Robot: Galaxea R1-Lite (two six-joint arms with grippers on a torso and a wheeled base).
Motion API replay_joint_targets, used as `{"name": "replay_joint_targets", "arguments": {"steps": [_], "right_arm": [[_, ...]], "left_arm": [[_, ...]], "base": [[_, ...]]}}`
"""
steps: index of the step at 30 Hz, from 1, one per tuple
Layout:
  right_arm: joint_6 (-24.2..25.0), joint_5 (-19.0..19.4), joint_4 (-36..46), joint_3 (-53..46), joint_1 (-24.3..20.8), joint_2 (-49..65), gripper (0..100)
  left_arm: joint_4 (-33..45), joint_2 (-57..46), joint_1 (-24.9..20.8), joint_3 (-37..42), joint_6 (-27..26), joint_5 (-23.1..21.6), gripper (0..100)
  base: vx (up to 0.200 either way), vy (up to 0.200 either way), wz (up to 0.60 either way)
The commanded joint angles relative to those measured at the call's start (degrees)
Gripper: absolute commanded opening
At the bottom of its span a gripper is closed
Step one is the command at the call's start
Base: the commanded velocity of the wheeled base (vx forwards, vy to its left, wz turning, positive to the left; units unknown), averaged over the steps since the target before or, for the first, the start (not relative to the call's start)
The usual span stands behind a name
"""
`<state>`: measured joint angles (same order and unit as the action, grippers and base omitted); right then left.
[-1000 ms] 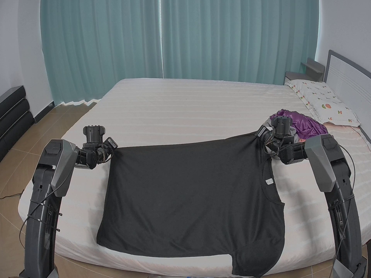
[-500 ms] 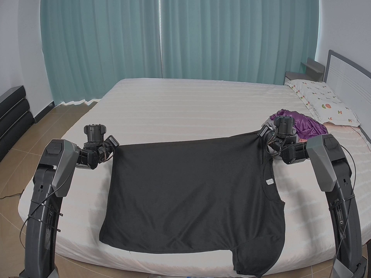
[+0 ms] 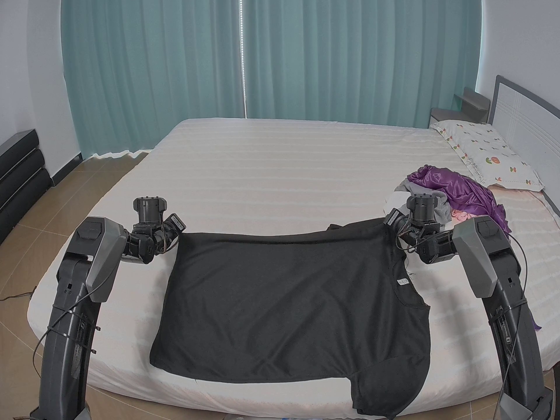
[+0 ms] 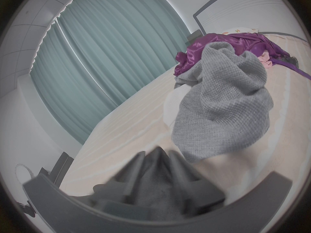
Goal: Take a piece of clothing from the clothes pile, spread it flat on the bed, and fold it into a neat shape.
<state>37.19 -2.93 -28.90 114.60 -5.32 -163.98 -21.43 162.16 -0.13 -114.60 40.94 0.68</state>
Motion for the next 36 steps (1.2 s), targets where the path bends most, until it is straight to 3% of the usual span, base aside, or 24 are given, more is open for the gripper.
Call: {"name": "replay_joint_targets", "arguments": {"steps": [1,5,7,11,17,18,21,24,30,36], "right_arm": [[0.2,-0.2,-0.5,0.0,-0.1,-1.4,100],[0.8,-0.6,-1.0,0.0,0.0,0.0,100],[0.8,-2.7,-0.8,-0.3,0.4,2.1,100],[2.2,-3.3,-1.3,-11.4,1.0,10.9,100],[6.5,3.2,-1.7,-34.3,0.8,26.5,100],[7.2,6.0,-2.3,-42.7,0.7,31.4,100],[8.7,10.4,-5.7,-56.4,0.3,39.0,100],[10.0,14.1,-11.6,-70.9,-0.5,45.9,100],[11.6,15.4,-21.9,-89.2,-1.5,51.2,100],[15.0,16.1,-29.2,-99.1,-2.0,51.3,100]], "left_arm": [[0.0,1.0,0.0,0.0,0.1,0.2,100],[0.2,0.7,0.0,0.0,0.2,0.5,100],[0.6,-0.2,0.3,0.3,0.4,1.3,100],[1.0,-5.0,1.9,6.1,0.5,3.4,100],[-1.6,-18.5,3.6,26.4,0.6,-1.1,100],[-3.8,-23.6,4.1,34.4,0.6,-3.4,100],[-8.8,-31.1,4.5,48.1,0.5,-7.5,100],[-14.6,-36.9,4.4,60.7,0.6,-8.5,100],[-22.6,-43.0,2.3,78.3,1.4,-8.6,100],[-26.8,-45.6,-0.5,88.3,4.1,-8.6,100]], "base": [[0.0,0.0,0.0],[0.0,0.0,0.0],[0.0,0.0,0.0],[0.0,0.0,0.0],[0.0,0.0,0.0],[0.0,0.0,0.0],[0.0,0.0,0.0],[0.0,0.0,0.0],[0.0,0.0,0.0],[0.0,0.0,0.0]]}}
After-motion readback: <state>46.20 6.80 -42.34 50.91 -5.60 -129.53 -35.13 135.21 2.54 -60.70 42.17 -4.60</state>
